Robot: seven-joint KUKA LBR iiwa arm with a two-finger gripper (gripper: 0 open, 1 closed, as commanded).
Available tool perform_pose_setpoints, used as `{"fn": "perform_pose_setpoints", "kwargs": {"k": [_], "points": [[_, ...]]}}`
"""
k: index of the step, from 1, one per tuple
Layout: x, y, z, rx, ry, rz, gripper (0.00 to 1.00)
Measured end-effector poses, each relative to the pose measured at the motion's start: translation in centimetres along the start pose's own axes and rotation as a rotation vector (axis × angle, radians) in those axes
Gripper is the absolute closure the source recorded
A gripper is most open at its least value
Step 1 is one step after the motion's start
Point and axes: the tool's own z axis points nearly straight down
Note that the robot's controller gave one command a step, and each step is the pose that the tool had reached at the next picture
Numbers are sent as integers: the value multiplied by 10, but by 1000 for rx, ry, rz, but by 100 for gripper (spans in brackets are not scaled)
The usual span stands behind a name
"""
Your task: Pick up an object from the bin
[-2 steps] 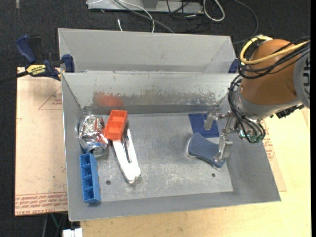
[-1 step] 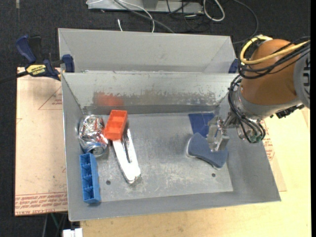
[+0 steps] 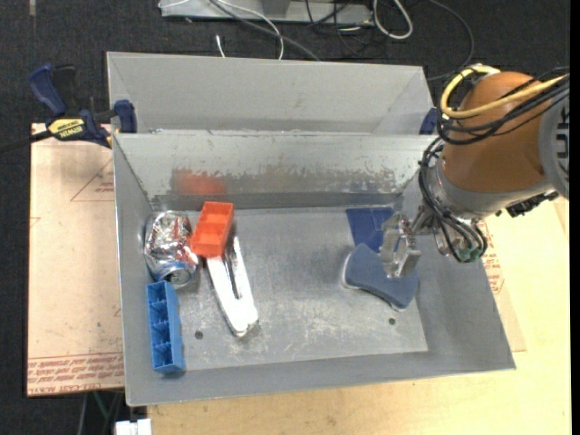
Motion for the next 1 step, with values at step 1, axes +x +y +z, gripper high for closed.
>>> {"fn": "perform_pose_setpoints", "kwargs": {"k": [1], "points": [[-57, 1, 61, -1, -3, 19, 0]]}}
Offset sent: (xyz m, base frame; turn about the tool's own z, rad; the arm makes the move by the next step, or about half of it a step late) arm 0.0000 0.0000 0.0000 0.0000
